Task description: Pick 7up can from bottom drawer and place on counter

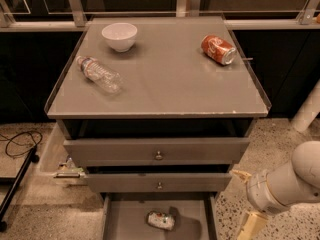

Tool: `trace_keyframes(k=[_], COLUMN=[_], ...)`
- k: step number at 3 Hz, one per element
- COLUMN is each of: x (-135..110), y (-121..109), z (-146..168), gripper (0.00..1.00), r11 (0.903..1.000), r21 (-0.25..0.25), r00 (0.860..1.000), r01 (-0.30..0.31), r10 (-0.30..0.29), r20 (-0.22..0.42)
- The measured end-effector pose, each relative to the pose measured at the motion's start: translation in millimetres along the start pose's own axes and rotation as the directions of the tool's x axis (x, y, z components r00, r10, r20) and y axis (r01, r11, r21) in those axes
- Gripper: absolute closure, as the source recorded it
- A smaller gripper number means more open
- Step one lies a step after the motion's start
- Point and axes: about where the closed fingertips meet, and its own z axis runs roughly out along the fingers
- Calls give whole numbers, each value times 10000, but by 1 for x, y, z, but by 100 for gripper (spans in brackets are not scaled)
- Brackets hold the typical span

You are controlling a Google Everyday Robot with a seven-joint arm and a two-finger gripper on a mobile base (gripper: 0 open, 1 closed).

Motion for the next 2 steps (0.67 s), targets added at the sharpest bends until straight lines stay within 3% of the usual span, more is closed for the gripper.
trace_keyframes(k=[1,2], x=[-3,8], y=[4,6], z=[6,47], gripper=[0,0], r11=[9999,9998], r21=[-68,-181], r00=[9999,9991], r01=[153,107], r10=[-153,-100], r20=[24,424])
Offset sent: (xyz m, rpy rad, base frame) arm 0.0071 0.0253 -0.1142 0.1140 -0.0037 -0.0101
